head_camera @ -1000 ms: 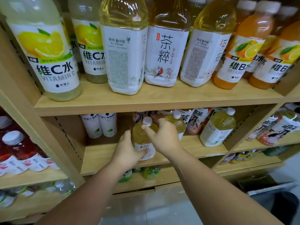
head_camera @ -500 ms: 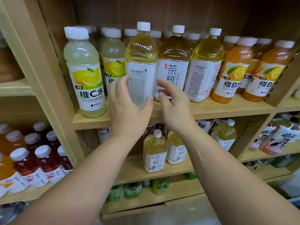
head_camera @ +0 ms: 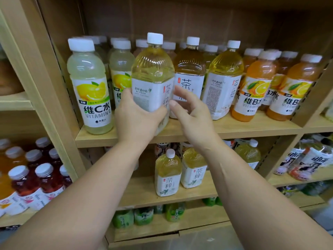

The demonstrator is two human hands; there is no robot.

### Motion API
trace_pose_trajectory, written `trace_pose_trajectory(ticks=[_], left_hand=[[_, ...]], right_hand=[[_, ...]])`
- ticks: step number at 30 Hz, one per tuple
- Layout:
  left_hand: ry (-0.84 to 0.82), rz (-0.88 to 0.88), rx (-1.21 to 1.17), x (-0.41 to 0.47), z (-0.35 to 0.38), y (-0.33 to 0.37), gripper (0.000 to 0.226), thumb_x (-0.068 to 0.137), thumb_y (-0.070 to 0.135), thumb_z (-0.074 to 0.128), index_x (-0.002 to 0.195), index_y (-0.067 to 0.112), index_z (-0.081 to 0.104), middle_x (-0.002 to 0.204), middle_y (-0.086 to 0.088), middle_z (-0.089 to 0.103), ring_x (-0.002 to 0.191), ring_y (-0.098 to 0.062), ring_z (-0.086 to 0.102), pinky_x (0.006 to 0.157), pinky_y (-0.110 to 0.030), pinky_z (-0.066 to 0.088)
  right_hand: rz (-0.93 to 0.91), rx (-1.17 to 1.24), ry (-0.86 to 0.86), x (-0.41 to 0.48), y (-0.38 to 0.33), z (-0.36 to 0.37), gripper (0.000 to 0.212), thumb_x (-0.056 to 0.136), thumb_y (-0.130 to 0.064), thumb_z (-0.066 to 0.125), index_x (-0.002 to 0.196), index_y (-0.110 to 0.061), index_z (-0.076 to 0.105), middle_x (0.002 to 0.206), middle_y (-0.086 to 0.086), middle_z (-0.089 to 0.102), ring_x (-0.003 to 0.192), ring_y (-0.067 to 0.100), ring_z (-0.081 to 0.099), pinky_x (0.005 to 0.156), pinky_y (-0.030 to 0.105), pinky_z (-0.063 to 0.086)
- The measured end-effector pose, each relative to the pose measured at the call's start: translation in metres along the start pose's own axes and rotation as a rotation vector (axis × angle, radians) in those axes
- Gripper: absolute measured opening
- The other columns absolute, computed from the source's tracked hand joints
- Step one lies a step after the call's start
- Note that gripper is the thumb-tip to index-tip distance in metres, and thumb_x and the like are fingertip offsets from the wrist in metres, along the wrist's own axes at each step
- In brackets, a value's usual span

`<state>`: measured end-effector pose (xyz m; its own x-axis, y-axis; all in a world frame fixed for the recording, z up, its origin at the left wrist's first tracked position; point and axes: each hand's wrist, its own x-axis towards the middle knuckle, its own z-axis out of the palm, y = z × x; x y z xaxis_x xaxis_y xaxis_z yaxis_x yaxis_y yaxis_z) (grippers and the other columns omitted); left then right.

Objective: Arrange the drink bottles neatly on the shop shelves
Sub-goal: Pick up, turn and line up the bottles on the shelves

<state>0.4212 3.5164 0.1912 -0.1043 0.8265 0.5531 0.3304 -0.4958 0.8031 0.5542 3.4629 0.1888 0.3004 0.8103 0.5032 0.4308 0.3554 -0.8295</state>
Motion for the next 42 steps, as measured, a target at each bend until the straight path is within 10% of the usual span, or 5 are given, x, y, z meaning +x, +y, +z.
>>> trace_pose_trajectory(ticks=[13,20,28,38,42], left_hand=[[-0.216,-0.065,-0.042,-0.074,-0.092,-0.020,0.063,0.042,0.049,0.074,0.102,0.035,0.060,0.098,0.034,0.067,0.086,0.011,0.065,0.063,-0.006,0.047],[-0.481,-0.317,0.233,-0.110,-0.093,-0.092,0.063,0.045,0.047,0.080,0.102,0.035,0.056,0.090,0.018,0.070,0.082,-0.001,0.066,0.069,-0.032,0.057],[-0.492,-0.527,0.275,-0.139,-0.059,-0.176,0.067,0.046,0.035,0.088,0.104,0.034,0.055,0.096,0.015,0.069,0.092,-0.016,0.069,0.081,-0.040,0.059],[-0.379,-0.533,0.158,-0.130,-0.011,-0.208,0.060,0.066,0.005,0.089,0.109,0.020,0.050,0.087,0.023,0.049,0.076,0.003,0.052,0.059,-0.013,0.037],[-0.430,-0.531,0.170,-0.124,-0.006,-0.225,0.063,0.067,0.014,0.090,0.112,0.025,0.047,0.091,0.020,0.056,0.086,-0.015,0.062,0.069,-0.031,0.055]], right_hand=[[-0.030,0.406,-0.295,-0.051,-0.004,0.025,0.047,0.090,-0.027,0.064,0.132,-0.008,0.055,0.123,-0.001,0.071,0.115,0.012,0.066,0.093,0.026,0.053],[0.186,0.212,-0.364,-0.093,0.065,0.040,0.021,0.093,-0.001,0.068,0.114,-0.002,0.070,0.101,-0.003,0.077,0.087,0.001,0.069,0.071,0.013,0.051],[0.377,0.037,-0.417,-0.123,0.122,0.072,0.036,0.091,-0.002,0.071,0.125,-0.013,0.067,0.113,0.000,0.077,0.105,0.008,0.072,0.092,0.025,0.056],[0.486,-0.227,-0.513,-0.106,0.149,0.084,0.073,0.100,-0.018,0.059,0.161,-0.025,0.021,0.144,-0.013,0.052,0.127,0.009,0.059,0.107,0.028,0.048],[0.511,-0.274,-0.525,-0.106,0.152,0.095,0.079,0.100,-0.028,0.054,0.162,-0.033,0.004,0.162,0.000,0.038,0.141,0.023,0.047,0.111,0.048,0.045]])
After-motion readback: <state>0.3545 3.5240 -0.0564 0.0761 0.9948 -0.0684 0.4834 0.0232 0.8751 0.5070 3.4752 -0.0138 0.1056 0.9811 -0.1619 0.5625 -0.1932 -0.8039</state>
